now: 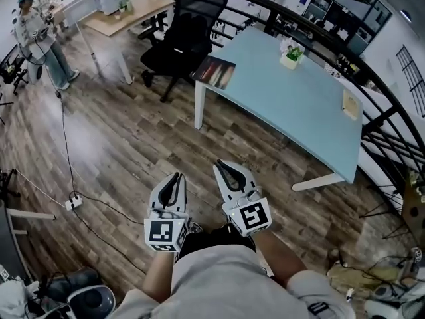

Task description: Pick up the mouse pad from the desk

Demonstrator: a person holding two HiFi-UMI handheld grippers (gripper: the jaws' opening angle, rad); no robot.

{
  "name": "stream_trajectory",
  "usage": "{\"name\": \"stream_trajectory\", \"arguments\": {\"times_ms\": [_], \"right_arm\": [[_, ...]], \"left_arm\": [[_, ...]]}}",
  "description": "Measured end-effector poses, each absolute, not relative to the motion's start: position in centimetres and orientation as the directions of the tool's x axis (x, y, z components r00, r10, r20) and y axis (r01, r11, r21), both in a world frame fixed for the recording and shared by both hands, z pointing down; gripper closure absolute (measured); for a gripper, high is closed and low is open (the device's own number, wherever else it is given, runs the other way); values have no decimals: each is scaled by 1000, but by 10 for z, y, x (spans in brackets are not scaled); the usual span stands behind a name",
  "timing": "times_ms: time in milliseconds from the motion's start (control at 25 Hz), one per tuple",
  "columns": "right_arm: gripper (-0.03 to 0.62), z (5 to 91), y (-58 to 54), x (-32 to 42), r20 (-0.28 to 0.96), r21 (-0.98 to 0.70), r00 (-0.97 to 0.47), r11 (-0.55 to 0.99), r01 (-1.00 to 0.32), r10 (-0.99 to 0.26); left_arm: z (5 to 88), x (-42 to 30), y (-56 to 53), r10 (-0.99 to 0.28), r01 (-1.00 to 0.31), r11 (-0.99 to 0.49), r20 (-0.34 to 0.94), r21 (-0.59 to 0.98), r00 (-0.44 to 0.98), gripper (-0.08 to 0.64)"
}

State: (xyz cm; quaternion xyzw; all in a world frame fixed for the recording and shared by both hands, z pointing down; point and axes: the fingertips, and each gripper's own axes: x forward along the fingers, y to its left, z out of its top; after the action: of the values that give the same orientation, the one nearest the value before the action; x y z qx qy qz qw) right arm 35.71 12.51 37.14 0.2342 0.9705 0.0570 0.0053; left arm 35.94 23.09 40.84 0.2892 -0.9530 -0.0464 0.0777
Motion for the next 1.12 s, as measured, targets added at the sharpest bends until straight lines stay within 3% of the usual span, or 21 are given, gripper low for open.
{"name": "stream_trajectory", "arguments": {"times_ms": [400, 1120], "right_arm": [[558, 383, 139, 300, 30, 106, -863, 857, 504, 504], [558, 395, 105, 117, 56, 88, -835, 830, 551, 548]], "left_arm": [[418, 306, 238, -532, -519, 846, 133, 123, -836, 517], [419, 118, 198, -520, -509, 854, 206, 105, -829, 517]]}}
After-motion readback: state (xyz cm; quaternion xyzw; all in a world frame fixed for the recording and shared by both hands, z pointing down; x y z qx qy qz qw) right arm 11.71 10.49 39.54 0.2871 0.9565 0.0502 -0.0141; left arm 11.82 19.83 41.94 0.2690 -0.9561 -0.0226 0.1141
